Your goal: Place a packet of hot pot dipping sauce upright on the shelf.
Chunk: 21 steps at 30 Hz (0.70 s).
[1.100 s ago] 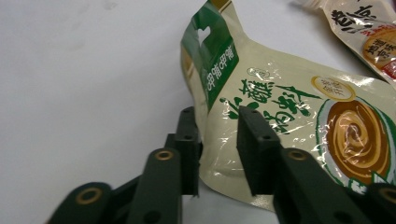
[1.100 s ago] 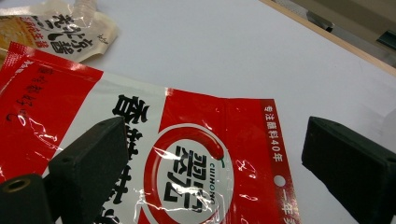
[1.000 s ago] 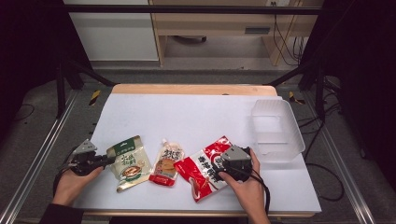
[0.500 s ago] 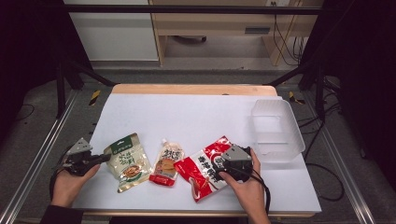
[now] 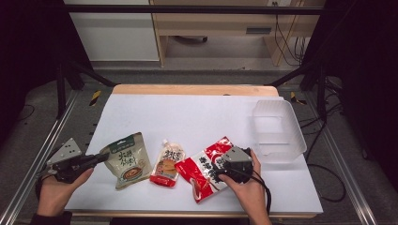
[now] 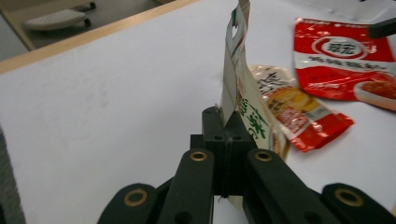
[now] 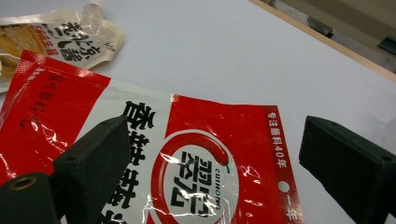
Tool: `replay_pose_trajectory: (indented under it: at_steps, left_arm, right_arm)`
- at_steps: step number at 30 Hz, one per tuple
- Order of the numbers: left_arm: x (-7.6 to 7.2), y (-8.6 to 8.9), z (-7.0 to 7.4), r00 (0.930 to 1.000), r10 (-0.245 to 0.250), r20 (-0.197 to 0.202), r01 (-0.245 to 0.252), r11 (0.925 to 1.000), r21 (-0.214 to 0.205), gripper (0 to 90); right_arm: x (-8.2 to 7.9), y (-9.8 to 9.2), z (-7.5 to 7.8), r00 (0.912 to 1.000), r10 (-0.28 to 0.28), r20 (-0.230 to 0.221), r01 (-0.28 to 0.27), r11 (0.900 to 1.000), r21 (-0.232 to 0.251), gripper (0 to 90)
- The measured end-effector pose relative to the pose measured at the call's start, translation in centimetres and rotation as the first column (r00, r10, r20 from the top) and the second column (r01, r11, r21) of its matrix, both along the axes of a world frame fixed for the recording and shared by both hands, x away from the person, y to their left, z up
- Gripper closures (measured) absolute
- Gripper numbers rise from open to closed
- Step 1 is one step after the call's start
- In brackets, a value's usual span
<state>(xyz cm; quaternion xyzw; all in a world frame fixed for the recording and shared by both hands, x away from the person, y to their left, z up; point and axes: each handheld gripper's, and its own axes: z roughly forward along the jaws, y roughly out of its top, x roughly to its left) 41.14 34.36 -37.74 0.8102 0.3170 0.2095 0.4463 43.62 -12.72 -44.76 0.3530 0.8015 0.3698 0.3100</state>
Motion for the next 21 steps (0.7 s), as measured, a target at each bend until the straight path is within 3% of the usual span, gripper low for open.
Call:
replay_pose_trajectory:
  at_steps: [2,5,7,8,9,15,19,20,21]
  left_arm:
    - [-0.4,-0.8,1.2,0.9995,-0.029,0.009,0.029,0.9995,0.012,90.0]
    - [-0.6,-1.3,2.0,0.9985,-0.051,0.016,0.051,0.9982,0.033,90.0]
    - [-0.8,-1.7,2.8,0.9980,-0.058,0.026,0.056,0.9962,0.066,90.0]
    - [-0.8,-1.9,3.2,0.9976,-0.063,0.031,0.060,0.9953,0.075,90.0]
    - [-0.8,-2.0,3.6,0.9972,-0.065,0.036,0.062,0.9947,0.082,90.0]
    - [0.3,-2.6,6.1,0.9947,-0.093,0.044,0.087,0.9896,0.114,90.0]
    - [1.4,-3.6,7.2,0.9914,-0.123,0.043,0.117,0.9854,0.123,90.0]
    - [1.6,-3.9,7.4,0.9901,-0.135,0.040,0.129,0.9837,0.125,90.0]
    - [1.9,-4.3,7.6,0.9890,-0.143,0.039,0.137,0.9817,0.132,90.0]
  right_arm:
    - [-0.2,0.2,0.2,0.9998,0.017,-0.009,-0.017,0.9994,0.029,11.8]
    - [-0.3,0.4,0.6,0.9990,0.043,-0.009,-0.043,0.9988,0.023,12.6]
    - [-0.2,0.7,1.4,0.9951,0.096,-0.022,-0.095,0.9936,0.061,14.0]
    - [-0.2,1.1,2.2,0.9907,0.135,-0.016,-0.135,0.9906,0.021,15.5]
    - [-0.2,1.1,2.2,0.9907,0.135,-0.016,-0.135,0.9906,0.021,15.5]
    - [0.6,2.6,4.4,0.9664,0.254,-0.040,-0.253,0.9670,0.027,19.7]
    - [1.2,4.0,6.0,0.9459,0.313,-0.086,-0.315,0.9492,-0.008,19.5]
    - [1.5,4.6,6.9,0.9354,0.334,-0.114,-0.340,0.9400,-0.031,21.0]
    - [1.5,4.6,6.9,0.9354,0.334,-0.114,-0.340,0.9400,-0.031,21.0]
